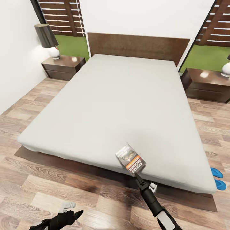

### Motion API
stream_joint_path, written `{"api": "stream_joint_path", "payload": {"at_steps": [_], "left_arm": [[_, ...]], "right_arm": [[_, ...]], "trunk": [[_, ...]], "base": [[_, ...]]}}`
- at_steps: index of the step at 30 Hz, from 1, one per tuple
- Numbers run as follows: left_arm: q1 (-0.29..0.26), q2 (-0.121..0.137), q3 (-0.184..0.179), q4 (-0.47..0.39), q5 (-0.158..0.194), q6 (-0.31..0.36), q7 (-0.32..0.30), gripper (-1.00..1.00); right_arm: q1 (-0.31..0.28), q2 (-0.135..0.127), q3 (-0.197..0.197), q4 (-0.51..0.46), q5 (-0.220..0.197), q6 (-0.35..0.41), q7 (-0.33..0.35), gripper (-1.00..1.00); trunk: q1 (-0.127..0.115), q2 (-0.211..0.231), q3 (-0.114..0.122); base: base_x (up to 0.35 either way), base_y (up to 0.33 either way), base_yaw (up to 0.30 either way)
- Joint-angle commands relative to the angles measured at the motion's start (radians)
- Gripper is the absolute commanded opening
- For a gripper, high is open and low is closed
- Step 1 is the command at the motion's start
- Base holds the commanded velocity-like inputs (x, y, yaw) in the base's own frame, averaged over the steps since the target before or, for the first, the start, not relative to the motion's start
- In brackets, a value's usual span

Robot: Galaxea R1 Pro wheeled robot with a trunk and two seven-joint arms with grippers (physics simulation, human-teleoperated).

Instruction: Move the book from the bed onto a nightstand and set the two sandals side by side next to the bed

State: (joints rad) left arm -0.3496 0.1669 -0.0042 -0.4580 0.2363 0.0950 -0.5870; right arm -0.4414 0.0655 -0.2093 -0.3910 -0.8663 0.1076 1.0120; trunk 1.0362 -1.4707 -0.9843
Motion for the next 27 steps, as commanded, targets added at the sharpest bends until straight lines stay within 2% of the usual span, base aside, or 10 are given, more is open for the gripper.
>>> {"api": "stream_joint_path", "payload": {"at_steps": [1,27], "left_arm": [[0.000,0.000,0.000,-0.001,0.010,0.010,-0.003,1.00],[0.000,0.000,0.000,-0.001,0.010,0.011,-0.005,1.00]], "right_arm": [[0.000,0.000,-0.002,0.001,-0.006,0.010,0.004,1.00],[0.000,0.000,-0.002,0.001,-0.006,0.012,0.004,1.00]], "trunk": [[0.000,0.000,-0.001],[0.000,0.000,-0.001]], "base": [[0.105,0.000,0.000],[0.009,0.000,0.000]]}}
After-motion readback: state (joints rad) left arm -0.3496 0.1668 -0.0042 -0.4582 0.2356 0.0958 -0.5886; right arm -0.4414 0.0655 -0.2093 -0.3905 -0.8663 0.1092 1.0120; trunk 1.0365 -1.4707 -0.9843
